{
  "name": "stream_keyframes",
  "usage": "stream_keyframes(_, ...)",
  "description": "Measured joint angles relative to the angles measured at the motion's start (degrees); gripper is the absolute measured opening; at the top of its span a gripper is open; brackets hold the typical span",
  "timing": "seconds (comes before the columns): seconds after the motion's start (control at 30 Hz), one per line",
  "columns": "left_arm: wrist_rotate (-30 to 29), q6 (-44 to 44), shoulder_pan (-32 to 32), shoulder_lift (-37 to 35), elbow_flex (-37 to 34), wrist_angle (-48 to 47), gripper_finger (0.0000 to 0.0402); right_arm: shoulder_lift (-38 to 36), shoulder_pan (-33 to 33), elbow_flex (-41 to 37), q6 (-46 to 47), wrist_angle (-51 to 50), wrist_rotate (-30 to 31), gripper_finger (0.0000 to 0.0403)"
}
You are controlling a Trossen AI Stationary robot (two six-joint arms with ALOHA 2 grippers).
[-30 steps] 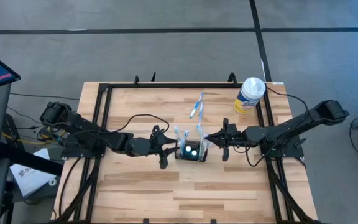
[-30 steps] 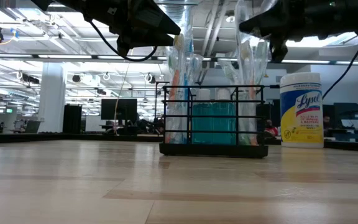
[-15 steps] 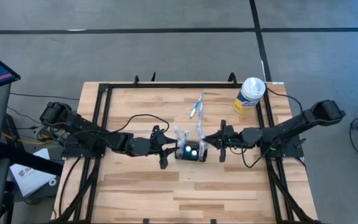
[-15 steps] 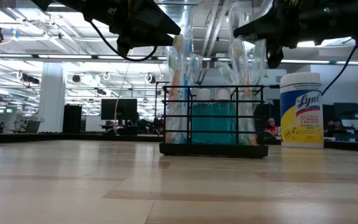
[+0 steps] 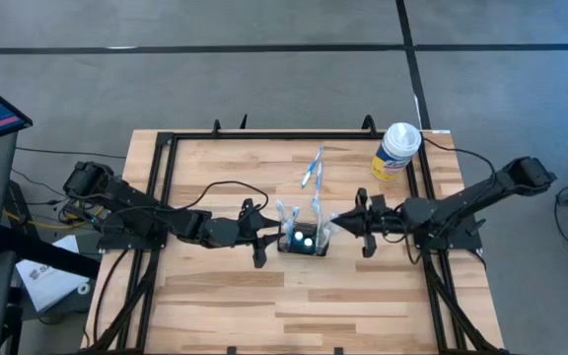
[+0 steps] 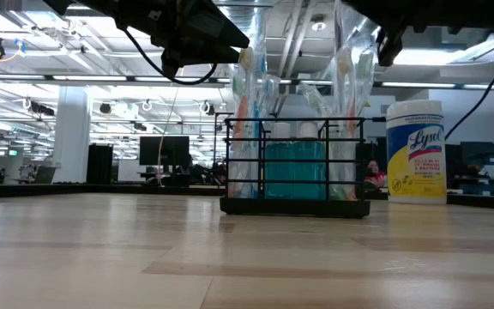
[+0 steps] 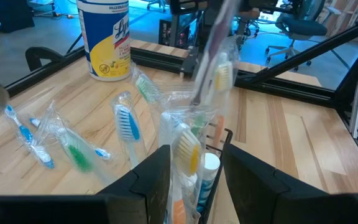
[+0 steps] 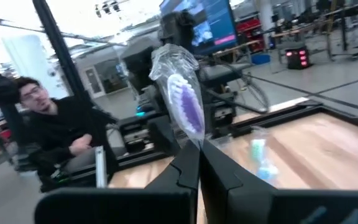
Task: Pick & Place toothbrushing station
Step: Put the violet toothbrush into the wire organizer
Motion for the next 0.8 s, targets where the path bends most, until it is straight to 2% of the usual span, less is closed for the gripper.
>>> stream_keyframes(0.13, 0.00, 0.00, 0.00, 0.00, 0.00, 0.00, 0.0140, 0.47, 1.26, 0.02, -0.01, -0.48, 0.45, 0.0000)
stream_keyframes(0.5, 0.00, 0.00, 0.00, 0.00, 0.00, 0.02, 0.0140, 9.22, -0.03, 0.07, 0.00, 1.23, 1.54, 0.0000)
stream_keyframes(0.8, -0.02, 0.00, 0.00, 0.00, 0.00, 0.02, 0.0140, 12.02, -0.08, 0.15, 1.04, 1.60, 1.75, 0.0000)
